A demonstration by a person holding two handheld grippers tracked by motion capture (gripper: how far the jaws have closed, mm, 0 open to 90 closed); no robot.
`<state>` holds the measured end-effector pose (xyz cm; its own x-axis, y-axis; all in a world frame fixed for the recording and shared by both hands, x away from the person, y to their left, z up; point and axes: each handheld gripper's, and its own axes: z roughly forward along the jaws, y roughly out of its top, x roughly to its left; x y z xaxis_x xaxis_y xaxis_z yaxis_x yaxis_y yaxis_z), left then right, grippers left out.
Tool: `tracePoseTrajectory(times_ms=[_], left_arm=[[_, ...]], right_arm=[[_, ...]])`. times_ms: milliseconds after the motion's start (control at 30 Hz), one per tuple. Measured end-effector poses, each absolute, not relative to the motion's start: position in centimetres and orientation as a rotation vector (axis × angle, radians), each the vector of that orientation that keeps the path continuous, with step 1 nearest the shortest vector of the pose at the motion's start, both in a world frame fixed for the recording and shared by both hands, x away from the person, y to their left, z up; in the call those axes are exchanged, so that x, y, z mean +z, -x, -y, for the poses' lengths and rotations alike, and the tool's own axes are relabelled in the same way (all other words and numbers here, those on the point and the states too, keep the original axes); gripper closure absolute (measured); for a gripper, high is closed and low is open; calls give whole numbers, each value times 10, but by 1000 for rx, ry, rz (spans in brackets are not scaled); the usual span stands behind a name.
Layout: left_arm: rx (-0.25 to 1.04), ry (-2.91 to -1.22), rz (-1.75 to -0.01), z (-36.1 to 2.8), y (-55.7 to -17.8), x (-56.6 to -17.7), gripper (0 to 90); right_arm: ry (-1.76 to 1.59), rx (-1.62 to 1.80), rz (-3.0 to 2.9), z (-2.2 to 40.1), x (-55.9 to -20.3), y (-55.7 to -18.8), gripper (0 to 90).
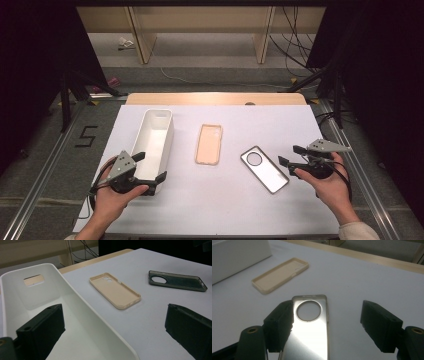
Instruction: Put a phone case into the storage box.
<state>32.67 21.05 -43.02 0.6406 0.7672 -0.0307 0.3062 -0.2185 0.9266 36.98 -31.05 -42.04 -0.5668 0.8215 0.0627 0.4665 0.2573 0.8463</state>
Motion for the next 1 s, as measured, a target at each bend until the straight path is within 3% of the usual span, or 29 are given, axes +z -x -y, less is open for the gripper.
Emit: tracePoseTrajectory(times_ms=[533, 600, 633, 667, 700, 733, 767, 800, 833, 1000], left_arm=[[543, -1800, -861, -210, -327, -430, 22], [544, -1799, -861, -210, -327, -430, 22], [544, -1800, -863, -210, -327, -430, 23], [544, -1800, -863, -210, -327, -430, 24], [541, -1801, -863, -209, -328, -431, 24], [541, -1801, -863, -209, -328, -431, 24], [542, -1801, -863, -209, -328, -431, 24], [542, -1801, -863, -209, -328, -431, 24], [543, -1799, -862, -210, -328, -430, 24], [543, -1797, -863, -210, -328, -430, 26]], right_arm=[[-1215, 1162, -2189, 304, -431, -384, 323], [-1228, 1158, -2185, 304, -432, -387, 409], [-1223, 1122, -2211, 302, -433, -389, 565], [-1223, 1122, -2211, 302, -433, -389, 565], [-1220, 1048, -2255, 299, -433, -391, 707], [-1220, 1048, -2255, 299, -433, -391, 707], [-1209, 985, -2306, 295, -434, -394, 835], [-1209, 985, -2306, 295, -434, -394, 835], [-1208, 918, -2355, 292, -436, -397, 900], [-1216, 768, -2435, 287, -445, -401, 900]])
